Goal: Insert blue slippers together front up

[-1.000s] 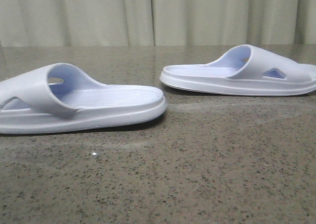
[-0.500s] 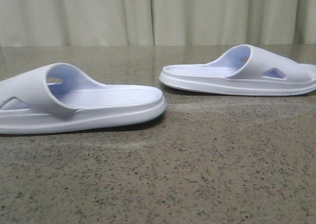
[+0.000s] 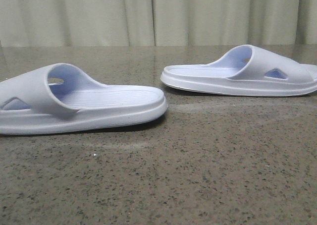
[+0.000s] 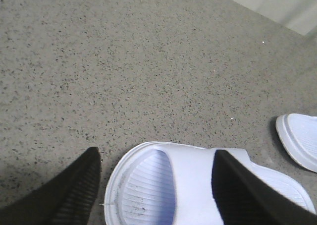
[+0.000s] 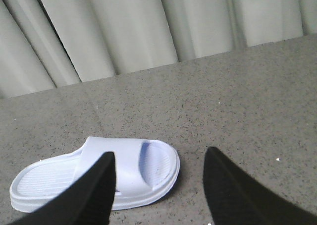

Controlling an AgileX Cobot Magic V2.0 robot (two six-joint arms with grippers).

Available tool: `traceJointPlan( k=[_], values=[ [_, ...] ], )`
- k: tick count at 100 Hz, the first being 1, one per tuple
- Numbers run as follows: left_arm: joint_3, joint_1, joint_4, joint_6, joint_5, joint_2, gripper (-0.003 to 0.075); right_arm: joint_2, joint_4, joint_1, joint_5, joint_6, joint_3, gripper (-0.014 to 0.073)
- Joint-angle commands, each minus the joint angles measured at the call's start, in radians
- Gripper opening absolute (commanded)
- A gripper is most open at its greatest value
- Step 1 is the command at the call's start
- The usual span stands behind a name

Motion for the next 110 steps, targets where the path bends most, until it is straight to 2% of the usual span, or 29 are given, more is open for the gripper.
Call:
traceJointPlan(
  k=[1,12,31,63,110],
  values=[
    [-0.038,-0.008,-0.079,0.001,-0.074,0.017,0.0496,0.046,0.001,-0.007,-0.142,-0.004,-0.036,0.0373],
    [-0.038,-0.008,-0.124,0.001,-0.074,0.043,0.0496,0.093,0.001,-0.007,-0.173,-0.004,-0.036,0.0373],
    [-0.036,-0.008,-0.297,-0.006,-0.082,0.107,0.0496,0.149,0.001,-0.007,-0.188,-0.004,-0.036,0.0373],
    [-0.036,-0.004,-0.302,-0.011,-0.066,0.196,0.0496,0.156,0.001,-0.007,-0.197,-0.004,-0.036,0.0373],
    [-0.036,0.028,-0.248,-0.011,-0.07,0.218,0.0496,0.156,0.001,-0.007,-0.204,-0.004,-0.036,0.0373]
  ],
)
